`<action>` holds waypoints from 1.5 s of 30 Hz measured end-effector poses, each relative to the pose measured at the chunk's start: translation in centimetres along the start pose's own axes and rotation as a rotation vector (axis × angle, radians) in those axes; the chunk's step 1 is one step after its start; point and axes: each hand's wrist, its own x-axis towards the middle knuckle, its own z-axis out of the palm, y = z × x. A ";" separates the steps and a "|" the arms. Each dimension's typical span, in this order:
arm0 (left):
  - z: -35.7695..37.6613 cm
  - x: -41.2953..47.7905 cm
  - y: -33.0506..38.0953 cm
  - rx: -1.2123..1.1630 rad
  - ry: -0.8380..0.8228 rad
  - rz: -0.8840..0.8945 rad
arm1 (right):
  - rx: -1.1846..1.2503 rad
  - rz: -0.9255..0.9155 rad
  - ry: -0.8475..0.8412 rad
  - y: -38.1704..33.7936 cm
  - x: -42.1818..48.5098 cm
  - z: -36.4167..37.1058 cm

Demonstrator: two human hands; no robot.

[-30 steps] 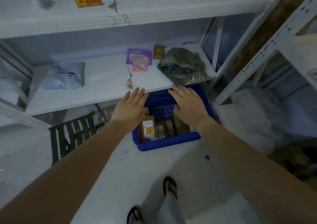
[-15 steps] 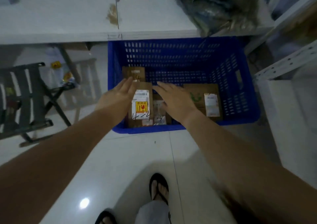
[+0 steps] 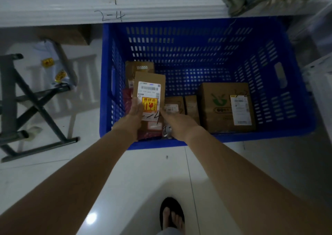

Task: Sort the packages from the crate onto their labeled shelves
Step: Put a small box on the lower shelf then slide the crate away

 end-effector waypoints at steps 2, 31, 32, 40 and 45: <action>0.2 0.6 0.1 -0.020 0.049 0.023 | 0.054 0.004 -0.007 0.2 0.6 0.2; -26.4 -22.2 7.3 -0.282 1.103 0.580 | 0.200 -0.135 1.317 -11.2 -22.8 -24.2; -28.3 -24.5 8.1 -0.310 1.156 0.614 | 0.197 -0.169 1.354 -12.2 -25.2 -26.3; -47.2 -44.0 15.4 -0.275 1.368 0.910 | -0.061 -0.208 1.699 -18.2 -46.2 -43.8; -57.5 -58.2 19.1 -0.179 1.525 1.149 | -0.258 -0.212 1.901 -23.5 -61.6 -52.4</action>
